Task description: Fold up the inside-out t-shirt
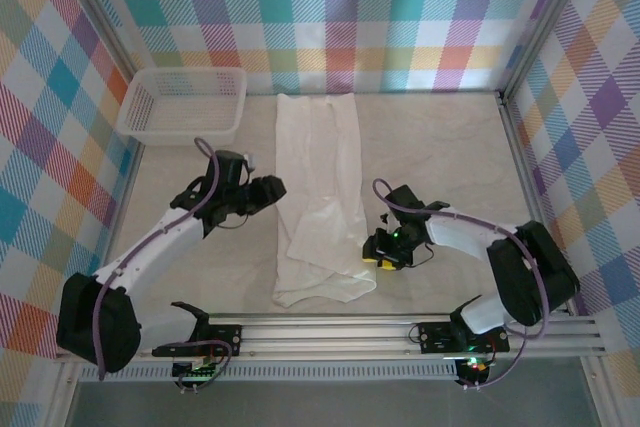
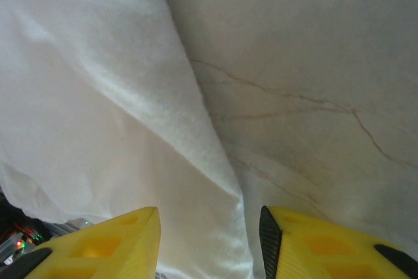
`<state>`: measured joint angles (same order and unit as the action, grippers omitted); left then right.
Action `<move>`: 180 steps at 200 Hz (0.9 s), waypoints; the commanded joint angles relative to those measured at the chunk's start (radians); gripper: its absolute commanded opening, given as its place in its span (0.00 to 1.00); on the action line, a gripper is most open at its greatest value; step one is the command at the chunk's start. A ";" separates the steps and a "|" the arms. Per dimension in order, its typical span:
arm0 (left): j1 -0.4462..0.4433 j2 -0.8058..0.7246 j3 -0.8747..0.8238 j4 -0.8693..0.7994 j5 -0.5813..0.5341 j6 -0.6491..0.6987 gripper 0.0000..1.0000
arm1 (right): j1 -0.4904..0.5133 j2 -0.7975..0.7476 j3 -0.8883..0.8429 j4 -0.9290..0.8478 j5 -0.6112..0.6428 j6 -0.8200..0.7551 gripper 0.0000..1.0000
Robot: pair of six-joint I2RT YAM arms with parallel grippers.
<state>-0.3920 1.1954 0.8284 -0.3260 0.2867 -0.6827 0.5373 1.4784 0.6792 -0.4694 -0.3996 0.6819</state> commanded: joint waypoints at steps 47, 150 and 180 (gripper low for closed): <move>-0.189 -0.127 -0.192 -0.184 -0.103 -0.130 0.61 | 0.006 -0.009 0.026 0.086 -0.169 0.014 0.00; -0.294 -0.056 -0.347 0.021 -0.080 -0.229 0.52 | 0.006 -0.100 -0.015 0.121 -0.230 0.041 0.00; -0.294 -0.018 -0.354 0.122 -0.046 -0.247 0.42 | 0.006 -0.093 -0.013 0.106 -0.222 0.030 0.00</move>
<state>-0.6731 1.1538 0.4820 -0.3195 0.2016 -0.9028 0.5381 1.3762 0.6735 -0.3737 -0.5926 0.7162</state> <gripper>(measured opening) 0.457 0.050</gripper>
